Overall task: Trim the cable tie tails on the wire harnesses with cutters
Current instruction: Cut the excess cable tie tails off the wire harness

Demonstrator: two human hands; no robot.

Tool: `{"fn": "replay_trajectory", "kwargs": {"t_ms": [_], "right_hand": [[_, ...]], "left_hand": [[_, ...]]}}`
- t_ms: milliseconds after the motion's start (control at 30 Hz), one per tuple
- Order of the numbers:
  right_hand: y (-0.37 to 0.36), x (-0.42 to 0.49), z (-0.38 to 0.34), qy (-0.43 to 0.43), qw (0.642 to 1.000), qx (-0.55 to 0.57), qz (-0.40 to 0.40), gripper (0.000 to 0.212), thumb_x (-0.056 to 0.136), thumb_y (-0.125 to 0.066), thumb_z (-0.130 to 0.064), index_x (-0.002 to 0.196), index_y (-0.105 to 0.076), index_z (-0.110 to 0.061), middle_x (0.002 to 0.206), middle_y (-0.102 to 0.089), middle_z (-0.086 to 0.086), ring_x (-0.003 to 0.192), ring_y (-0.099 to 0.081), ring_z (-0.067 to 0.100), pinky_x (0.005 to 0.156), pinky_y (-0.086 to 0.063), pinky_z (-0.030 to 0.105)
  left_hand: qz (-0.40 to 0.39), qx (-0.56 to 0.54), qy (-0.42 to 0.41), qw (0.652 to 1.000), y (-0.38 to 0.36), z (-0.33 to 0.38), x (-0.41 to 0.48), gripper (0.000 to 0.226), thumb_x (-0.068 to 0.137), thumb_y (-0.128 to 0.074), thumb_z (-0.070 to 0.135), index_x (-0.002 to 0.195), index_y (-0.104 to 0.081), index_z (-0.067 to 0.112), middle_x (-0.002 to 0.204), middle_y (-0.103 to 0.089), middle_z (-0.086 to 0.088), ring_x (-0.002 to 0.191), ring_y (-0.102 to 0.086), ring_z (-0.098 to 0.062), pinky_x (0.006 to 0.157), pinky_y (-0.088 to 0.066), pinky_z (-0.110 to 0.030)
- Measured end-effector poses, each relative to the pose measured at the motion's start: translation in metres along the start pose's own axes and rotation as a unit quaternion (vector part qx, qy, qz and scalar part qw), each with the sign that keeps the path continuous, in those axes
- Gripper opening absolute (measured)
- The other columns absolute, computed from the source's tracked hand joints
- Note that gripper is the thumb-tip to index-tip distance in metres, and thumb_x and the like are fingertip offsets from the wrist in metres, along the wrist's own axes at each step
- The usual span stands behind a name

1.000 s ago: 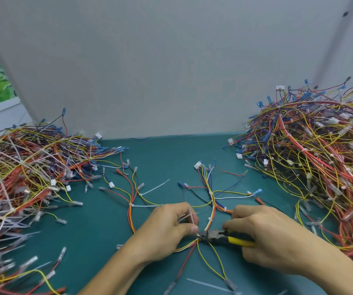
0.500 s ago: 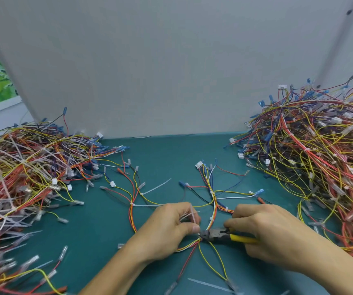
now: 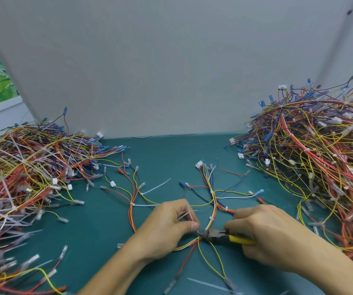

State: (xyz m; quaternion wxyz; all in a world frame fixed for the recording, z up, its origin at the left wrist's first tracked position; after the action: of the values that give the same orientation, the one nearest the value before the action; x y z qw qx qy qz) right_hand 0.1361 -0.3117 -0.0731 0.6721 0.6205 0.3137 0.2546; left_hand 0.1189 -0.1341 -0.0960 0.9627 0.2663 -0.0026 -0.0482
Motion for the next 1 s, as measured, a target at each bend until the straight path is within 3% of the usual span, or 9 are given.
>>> {"fn": "replay_trajectory", "kwargs": {"t_ms": [100,200,333,533,633,733,833,1000], "right_hand": [[0.001,-0.001,0.004,-0.019,0.999,0.025,0.024,0.017,0.080,-0.044,-0.031,0.096,-0.048,-0.028,0.093,-0.044,-0.011,0.086,-0.048,0.017,0.067,-0.039,0.032],[0.007,-0.003,0.009,-0.036,0.995,0.065,0.067,0.027,0.081,-0.045,-0.030,0.106,-0.052,-0.032,0.093,-0.042,-0.015,0.092,-0.050,0.015,0.076,-0.043,0.031],[0.013,-0.005,0.005,-0.033,0.991,0.086,0.096,0.038,0.080,-0.046,-0.030,0.117,-0.050,-0.036,0.105,-0.045,-0.017,0.097,-0.050,0.013,0.080,-0.043,0.029],[0.026,0.018,-0.035,0.030,0.978,0.144,0.146,0.024,0.090,-0.048,-0.039,0.112,-0.049,-0.031,0.106,-0.052,-0.015,0.095,-0.050,0.012,0.081,-0.043,0.032],[0.020,0.036,-0.055,0.037,0.976,0.164,0.142,0.022,0.090,-0.052,-0.040,0.108,-0.048,-0.028,0.108,-0.058,-0.011,0.098,-0.052,0.017,0.082,-0.045,0.038],[0.006,0.044,-0.053,0.013,0.978,0.171,0.120,0.022,0.087,-0.054,-0.041,0.104,-0.049,-0.027,0.104,-0.062,-0.007,0.097,-0.055,0.020,0.078,-0.046,0.037],[0.000,0.038,-0.026,-0.045,0.978,0.172,0.108,0.027,0.083,-0.060,-0.046,0.101,-0.051,-0.029,0.097,-0.063,-0.008,0.095,-0.056,0.017,0.076,-0.044,0.032],[0.002,0.023,0.013,-0.103,0.979,0.154,0.088,0.028,0.080,-0.065,-0.051,0.096,-0.051,-0.034,0.089,-0.060,-0.011,0.083,-0.048,0.011,0.071,-0.038,0.027]], "left_hand": [[0.030,-0.195,0.044,0.979,0.009,-0.001,-0.002,0.011,0.086,-0.064,0.000,0.080,-0.057,0.006,0.064,-0.051,0.002,0.041,-0.031,-0.005,0.041,-0.023,-0.017],[0.083,-0.339,0.050,0.936,0.036,0.003,-0.004,0.017,0.080,-0.063,-0.005,0.086,-0.056,0.009,0.066,-0.052,-0.002,0.041,-0.028,-0.006,0.038,-0.025,-0.018],[0.110,-0.440,0.077,0.888,0.071,0.000,-0.011,0.020,0.082,-0.040,-0.005,0.084,-0.055,0.008,0.060,-0.040,-0.003,0.041,-0.023,-0.010,0.038,-0.023,-0.019],[0.161,-0.346,0.114,0.917,0.085,-0.017,-0.016,0.018,0.095,-0.045,0.013,0.081,-0.055,0.007,0.050,-0.020,0.003,0.039,-0.021,-0.011,0.039,-0.022,-0.020],[0.192,-0.326,0.097,0.920,0.090,-0.025,-0.016,0.010,0.091,-0.054,0.004,0.081,-0.057,0.004,0.048,-0.026,0.003,0.039,-0.027,-0.011,0.037,-0.032,-0.022],[0.199,-0.245,0.049,0.948,0.095,-0.029,-0.017,0.015,0.075,-0.072,-0.006,0.079,-0.060,0.003,0.044,-0.028,0.004,0.039,-0.029,-0.012,0.042,-0.033,-0.024],[0.126,-0.156,-0.002,0.980,0.087,-0.022,-0.019,0.022,0.062,-0.078,0.002,0.078,-0.066,0.012,0.046,-0.026,0.008,0.046,-0.026,-0.013,0.053,-0.030,-0.027],[-0.003,0.045,-0.055,0.997,0.064,-0.008,-0.020,0.025,0.078,-0.074,0.005,0.078,-0.067,0.029,0.048,-0.025,0.010,0.049,-0.023,-0.008,0.050,-0.022,-0.019]]}}
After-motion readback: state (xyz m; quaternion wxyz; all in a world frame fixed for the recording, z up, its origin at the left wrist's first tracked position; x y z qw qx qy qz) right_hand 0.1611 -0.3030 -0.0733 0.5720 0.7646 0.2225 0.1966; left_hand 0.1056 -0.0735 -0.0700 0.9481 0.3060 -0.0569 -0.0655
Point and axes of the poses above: each hand's wrist, its own x-axis towards the middle knuckle, its own y-axis out of the back of the hand, z = x × y, the point moved 6 cm from there along x, towards the middle knuckle
